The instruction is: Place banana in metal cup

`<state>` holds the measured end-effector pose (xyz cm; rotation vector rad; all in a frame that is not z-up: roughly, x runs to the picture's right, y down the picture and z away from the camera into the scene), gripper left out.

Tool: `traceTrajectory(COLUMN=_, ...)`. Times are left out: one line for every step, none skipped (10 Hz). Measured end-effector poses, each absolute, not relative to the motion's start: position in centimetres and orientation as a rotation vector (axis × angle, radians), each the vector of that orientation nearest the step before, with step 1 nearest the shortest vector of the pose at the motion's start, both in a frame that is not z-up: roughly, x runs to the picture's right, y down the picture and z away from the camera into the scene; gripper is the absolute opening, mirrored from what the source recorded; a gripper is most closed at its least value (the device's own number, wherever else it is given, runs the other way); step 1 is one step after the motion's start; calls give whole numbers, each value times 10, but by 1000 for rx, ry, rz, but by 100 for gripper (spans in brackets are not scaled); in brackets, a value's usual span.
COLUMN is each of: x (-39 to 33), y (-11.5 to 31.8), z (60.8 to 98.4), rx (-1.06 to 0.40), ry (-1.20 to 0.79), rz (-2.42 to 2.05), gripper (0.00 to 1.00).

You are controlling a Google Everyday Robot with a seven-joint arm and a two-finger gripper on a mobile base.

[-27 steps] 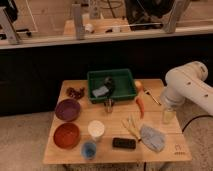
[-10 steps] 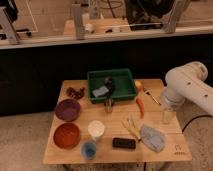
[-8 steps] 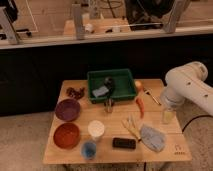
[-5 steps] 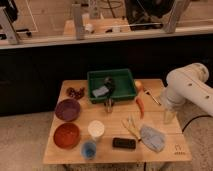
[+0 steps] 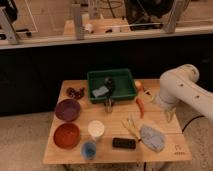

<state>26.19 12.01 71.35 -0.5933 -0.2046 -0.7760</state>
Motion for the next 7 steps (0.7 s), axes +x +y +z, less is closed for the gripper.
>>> traceTrajectory(x=250, y=125, z=722, rx=-605, ry=-226, rz=-870, gripper=80)
traceTrajectory(x=242, y=130, z=728, rx=-621, ry=-243, rz=-951, gripper=80)
traceTrajectory(x=239, y=132, z=730, rx=-626, ry=-249, rz=-979, gripper=80)
traceTrajectory(x=239, y=132, z=730, rx=-627, ry=-250, rz=-984, gripper=80)
traceTrajectory(x=239, y=132, z=730, rx=-628, ry=-250, rz=-984, gripper=80)
traceTrajectory(x=239, y=133, z=730, rx=-625, ry=-259, rz=-991, gripper=80)
traceTrajectory(x=238, y=134, z=729, rx=-607, ry=-303, rz=-1020, gripper=80)
